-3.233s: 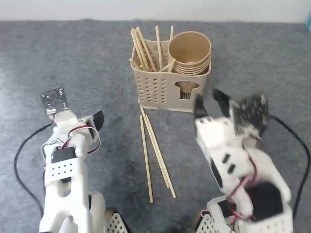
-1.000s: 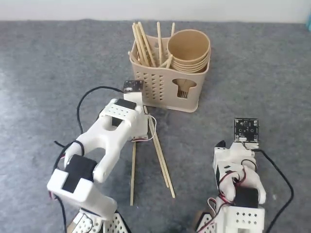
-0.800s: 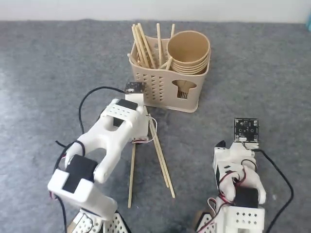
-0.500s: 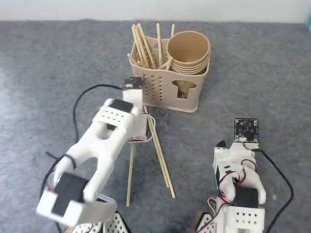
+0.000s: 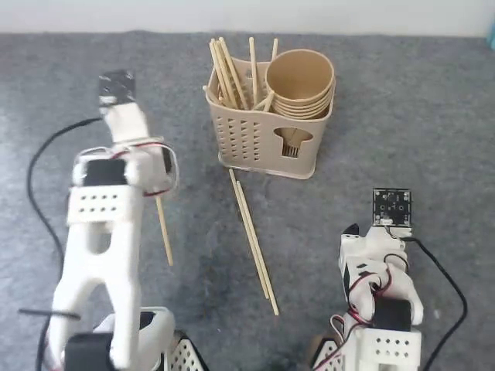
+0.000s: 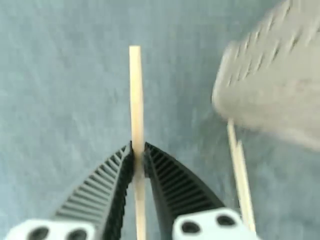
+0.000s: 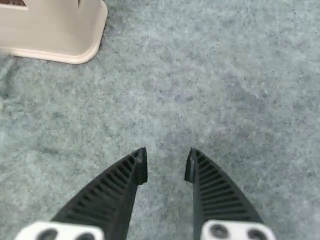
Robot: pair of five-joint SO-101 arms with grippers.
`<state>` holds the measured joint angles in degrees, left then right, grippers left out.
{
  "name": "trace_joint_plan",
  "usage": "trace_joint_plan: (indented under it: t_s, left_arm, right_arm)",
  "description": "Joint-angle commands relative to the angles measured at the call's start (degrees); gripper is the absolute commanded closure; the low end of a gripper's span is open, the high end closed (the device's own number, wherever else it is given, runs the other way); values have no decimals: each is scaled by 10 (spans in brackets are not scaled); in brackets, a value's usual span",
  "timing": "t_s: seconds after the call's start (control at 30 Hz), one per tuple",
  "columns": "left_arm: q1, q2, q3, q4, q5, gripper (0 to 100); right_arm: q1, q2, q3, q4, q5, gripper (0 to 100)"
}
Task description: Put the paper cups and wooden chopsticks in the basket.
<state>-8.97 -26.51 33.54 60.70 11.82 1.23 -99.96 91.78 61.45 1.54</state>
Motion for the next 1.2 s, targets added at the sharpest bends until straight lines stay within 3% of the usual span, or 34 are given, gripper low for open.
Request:
trace_joint_plan:
  t_s: [0.0, 0.17, 0.33, 0.63, 0.9, 1.17]
  left_arm:
    - [-9, -93, -28, -62, -14, 988]
    - [-4, -193, -4, -167, -12, 988]
    - [22, -267, 54, -335, -11, 988]
    - [154, -312, 165, -659, -11, 988]
    - [225, -302, 94, -618, -11, 988]
    - [228, -144, -22, -615, -11, 988]
  right_arm:
    - [6, 3, -2, -3, 9, 863]
    - [6, 3, -2, -3, 9, 863]
    - [6, 3, -2, -3, 9, 863]
    - [6, 3, -1, -4, 10, 863]
    - [6, 2, 16, -28, 10, 863]
    - [6, 2, 16, -27, 10, 863]
